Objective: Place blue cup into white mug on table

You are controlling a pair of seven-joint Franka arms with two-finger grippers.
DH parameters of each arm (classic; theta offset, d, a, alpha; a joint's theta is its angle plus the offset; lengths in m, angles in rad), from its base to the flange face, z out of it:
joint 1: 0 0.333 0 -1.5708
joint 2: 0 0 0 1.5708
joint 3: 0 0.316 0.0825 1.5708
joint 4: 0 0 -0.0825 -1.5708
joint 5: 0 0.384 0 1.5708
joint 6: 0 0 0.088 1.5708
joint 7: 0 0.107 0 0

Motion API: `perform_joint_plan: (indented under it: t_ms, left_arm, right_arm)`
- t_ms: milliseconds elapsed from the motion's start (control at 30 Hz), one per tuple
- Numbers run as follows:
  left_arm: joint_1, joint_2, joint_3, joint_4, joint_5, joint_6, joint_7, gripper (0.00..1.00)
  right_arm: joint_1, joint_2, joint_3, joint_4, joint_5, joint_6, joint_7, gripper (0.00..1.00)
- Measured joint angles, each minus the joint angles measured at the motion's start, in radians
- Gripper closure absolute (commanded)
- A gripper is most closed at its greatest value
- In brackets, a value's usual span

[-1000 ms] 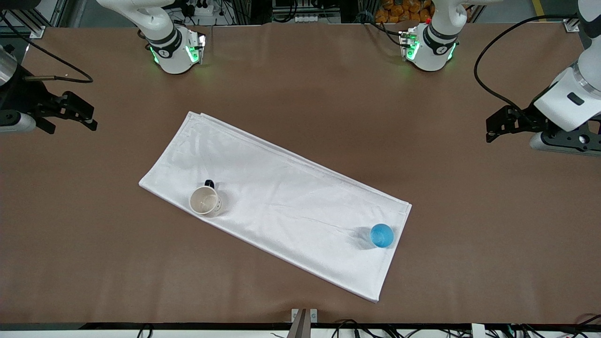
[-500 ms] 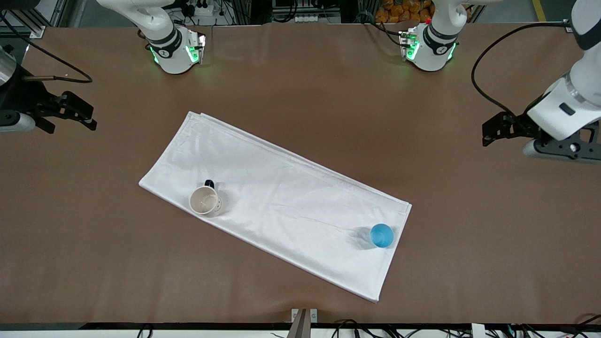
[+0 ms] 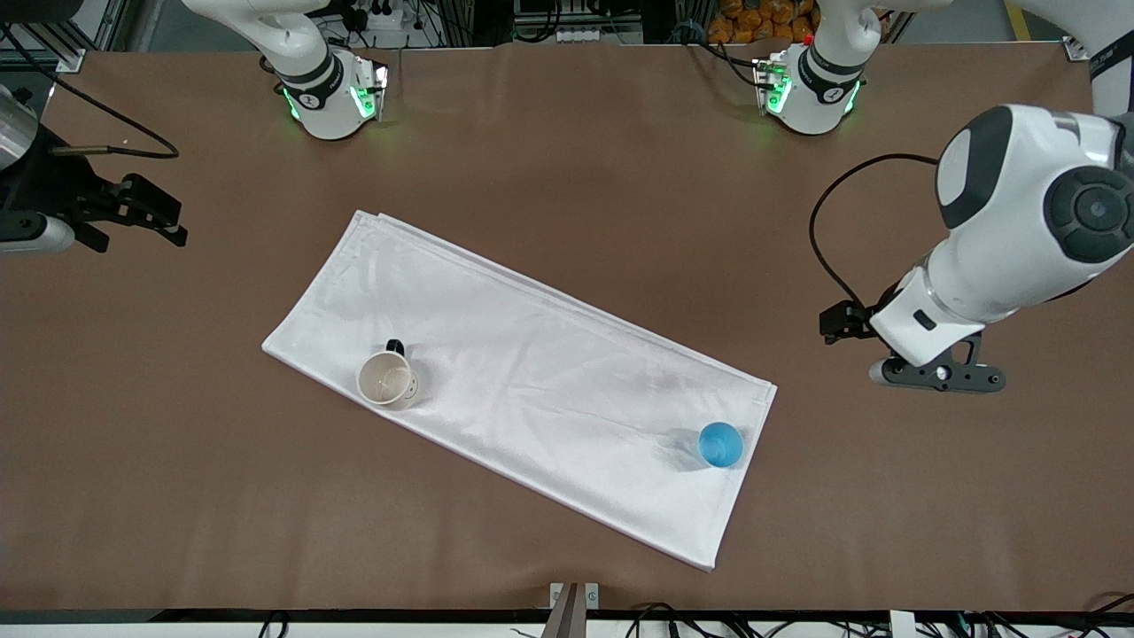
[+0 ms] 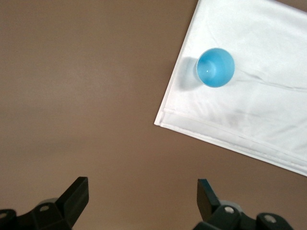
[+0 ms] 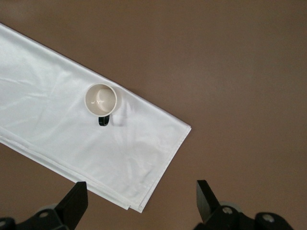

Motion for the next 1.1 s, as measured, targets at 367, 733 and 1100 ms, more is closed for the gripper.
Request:
perform_joint_plan:
  t_ms: [367,733,1100]
  left_arm:
    - [-0.013,0.083,0.001,-0.003,0.039,0.061,0.000,0.00]
    - [-0.015,0.238,-0.001,-0.005,-0.002,0.294,-0.076,0.00]
    - [-0.062,0.350,-0.008,-0.005,-0.051,0.529,-0.210,0.00]
  right_arm:
    - [0.033,0.003,0.005,-0.049,0.013,0.000,0.000,0.00]
    - [0.040,0.005,0.021,-0.126,0.057,0.034,0.000,0.00]
    - [0.019,0.009,0.132,-0.266,0.059,0.228,0.091,0.00]
